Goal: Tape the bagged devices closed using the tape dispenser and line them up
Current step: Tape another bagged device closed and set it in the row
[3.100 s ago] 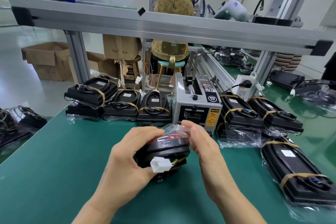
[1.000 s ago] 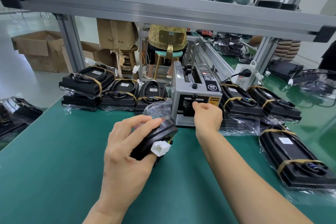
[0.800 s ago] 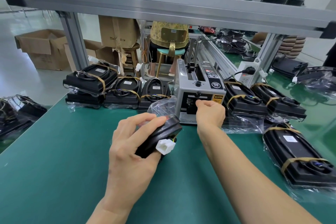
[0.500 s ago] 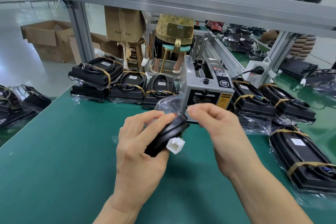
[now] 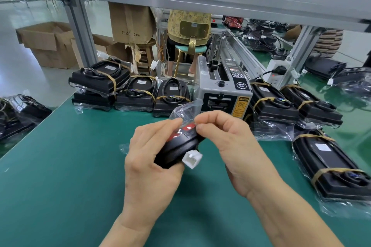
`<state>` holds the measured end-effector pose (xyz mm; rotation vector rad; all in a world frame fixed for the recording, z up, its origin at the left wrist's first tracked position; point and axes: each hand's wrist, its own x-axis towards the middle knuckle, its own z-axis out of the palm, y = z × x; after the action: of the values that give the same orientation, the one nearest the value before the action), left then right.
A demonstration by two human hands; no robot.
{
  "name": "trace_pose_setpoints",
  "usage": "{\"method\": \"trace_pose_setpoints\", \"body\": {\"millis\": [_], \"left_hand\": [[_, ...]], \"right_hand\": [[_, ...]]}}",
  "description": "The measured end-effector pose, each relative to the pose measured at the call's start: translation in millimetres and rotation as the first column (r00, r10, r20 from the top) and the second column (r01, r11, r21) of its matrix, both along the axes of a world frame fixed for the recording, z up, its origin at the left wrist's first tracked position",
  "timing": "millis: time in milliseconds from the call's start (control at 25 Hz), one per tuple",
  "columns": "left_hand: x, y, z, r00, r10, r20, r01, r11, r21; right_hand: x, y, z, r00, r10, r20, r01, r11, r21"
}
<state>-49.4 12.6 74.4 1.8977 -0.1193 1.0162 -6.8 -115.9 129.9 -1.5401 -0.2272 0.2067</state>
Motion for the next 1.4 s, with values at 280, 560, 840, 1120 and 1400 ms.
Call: {"method": "trace_pose_setpoints", "body": {"millis": [280,560,840,1120,1400], "left_hand": [[0,14,5,0.993,-0.114,-0.019,0.11,0.982,-0.156],[4,39,2,0.952,-0.278,0.127,0.277,0.611,-0.742],[2,44,-15,0.866,-0.481,0.134,0.339,0.369,-0.865],[-27,75,-14,0.985,-0.166,-0.046,0.098,0.761,-0.641],[-23,52,7,0.951,-0.19,-0.244,0.192,0.981,-0.019]], "right_hand": [[8,-6,-5,0.996,-0.059,0.068,0.065,0.994,-0.089],[-3,-26,-31,0.955,0.222,0.197,-0.117,0.891,-0.438],[-2,-34,-22,0.914,0.223,0.339,-0.019,0.858,-0.514],[8,-44,-22,0.833,0.241,0.499,0.219,0.684,-0.696],[16,-17,-24,0.767,0.446,0.46,0.113,0.613,-0.782]]}}
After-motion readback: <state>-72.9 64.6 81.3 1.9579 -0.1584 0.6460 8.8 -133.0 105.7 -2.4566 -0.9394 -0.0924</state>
